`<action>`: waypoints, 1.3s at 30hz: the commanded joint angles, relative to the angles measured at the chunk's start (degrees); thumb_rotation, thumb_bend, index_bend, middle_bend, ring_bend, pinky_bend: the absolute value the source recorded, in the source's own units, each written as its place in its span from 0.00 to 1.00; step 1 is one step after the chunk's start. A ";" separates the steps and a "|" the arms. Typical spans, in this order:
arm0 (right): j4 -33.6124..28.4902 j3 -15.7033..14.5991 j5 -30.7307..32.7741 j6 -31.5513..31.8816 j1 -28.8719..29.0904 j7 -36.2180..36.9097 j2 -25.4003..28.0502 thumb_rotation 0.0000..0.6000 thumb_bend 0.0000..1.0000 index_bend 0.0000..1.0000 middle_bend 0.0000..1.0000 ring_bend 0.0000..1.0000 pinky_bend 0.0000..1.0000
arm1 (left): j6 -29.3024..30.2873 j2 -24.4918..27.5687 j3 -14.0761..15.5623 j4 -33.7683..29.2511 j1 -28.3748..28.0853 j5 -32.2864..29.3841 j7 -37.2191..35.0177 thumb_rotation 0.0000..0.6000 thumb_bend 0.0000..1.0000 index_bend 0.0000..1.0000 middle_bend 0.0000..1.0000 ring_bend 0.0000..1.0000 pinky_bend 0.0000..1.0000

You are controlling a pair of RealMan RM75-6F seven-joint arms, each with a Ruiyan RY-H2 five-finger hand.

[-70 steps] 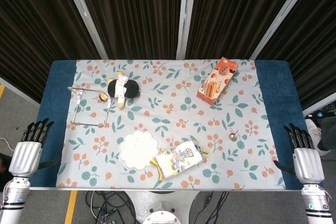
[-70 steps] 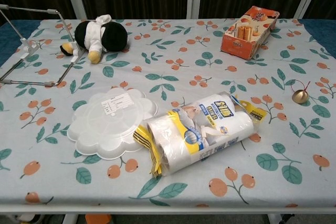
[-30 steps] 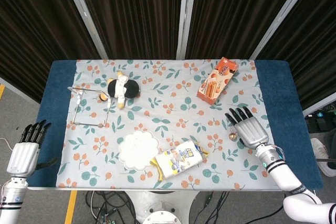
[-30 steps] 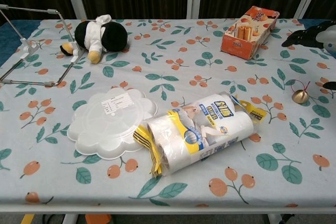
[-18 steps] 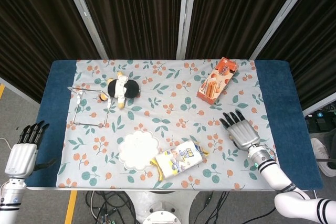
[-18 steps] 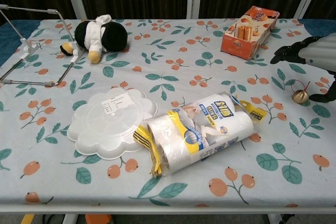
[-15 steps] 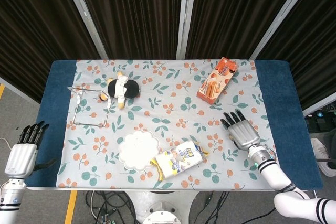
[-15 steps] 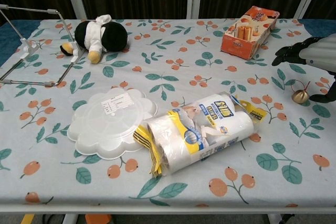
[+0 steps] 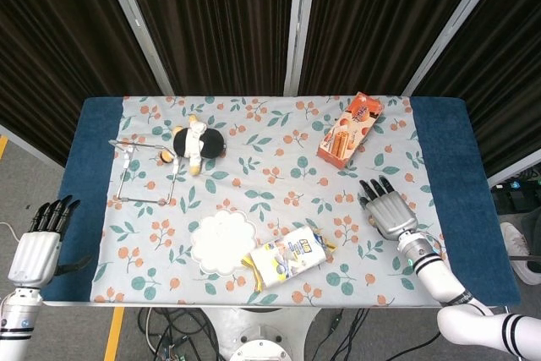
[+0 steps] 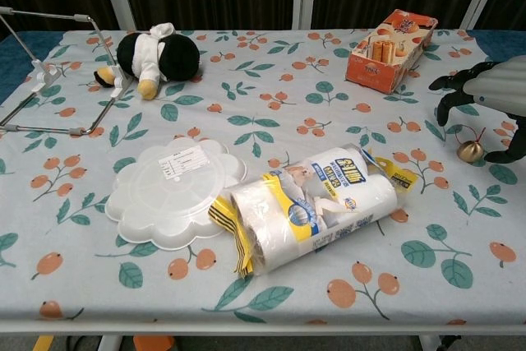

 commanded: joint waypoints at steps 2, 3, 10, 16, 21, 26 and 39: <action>0.23 -0.31 0.44 0.34 0.25 -0.06 -0.18 1.00 0.14 0.33 0.00 0.00 0.00 | 0.00 -0.01 0.05 0.13 0.06 0.01 -0.16 1.00 0.02 0.07 0.00 0.00 0.02; 0.28 -0.38 0.57 0.43 0.33 -0.10 -0.24 1.00 0.14 0.34 0.00 0.00 0.00 | 0.03 -0.01 0.07 0.16 0.09 0.02 -0.21 1.00 0.02 0.07 0.00 0.00 0.02; 0.58 -0.73 1.52 0.85 1.00 -0.09 -0.65 1.00 0.13 0.37 0.00 0.00 0.00 | 0.05 0.08 0.08 0.18 0.18 -0.01 -0.38 1.00 0.02 0.07 0.00 0.00 0.02; 0.63 -1.12 2.68 1.19 1.42 -0.26 -0.79 1.00 0.18 0.40 0.00 0.00 0.00 | 0.25 0.17 0.17 0.08 0.40 0.01 -0.48 1.00 0.02 0.07 0.00 0.00 0.02; 0.61 -1.33 3.35 1.56 1.70 -0.16 -0.65 1.00 0.19 0.42 0.00 0.00 0.00 | 0.02 0.12 0.12 0.26 0.31 -0.06 -0.70 1.00 0.02 0.07 0.00 0.00 0.02; 0.47 -1.67 3.91 1.82 1.94 -0.21 -0.54 1.00 0.20 0.43 0.00 0.00 0.00 | -0.02 0.06 0.11 0.23 0.31 -0.05 -0.67 1.00 0.02 0.07 0.00 0.00 0.02; 0.75 -2.36 4.53 3.23 2.12 -0.49 -1.33 1.00 0.22 0.47 0.00 0.00 0.00 | 0.03 0.15 0.15 0.18 0.43 -0.05 -0.72 1.00 0.02 0.07 0.00 0.00 0.02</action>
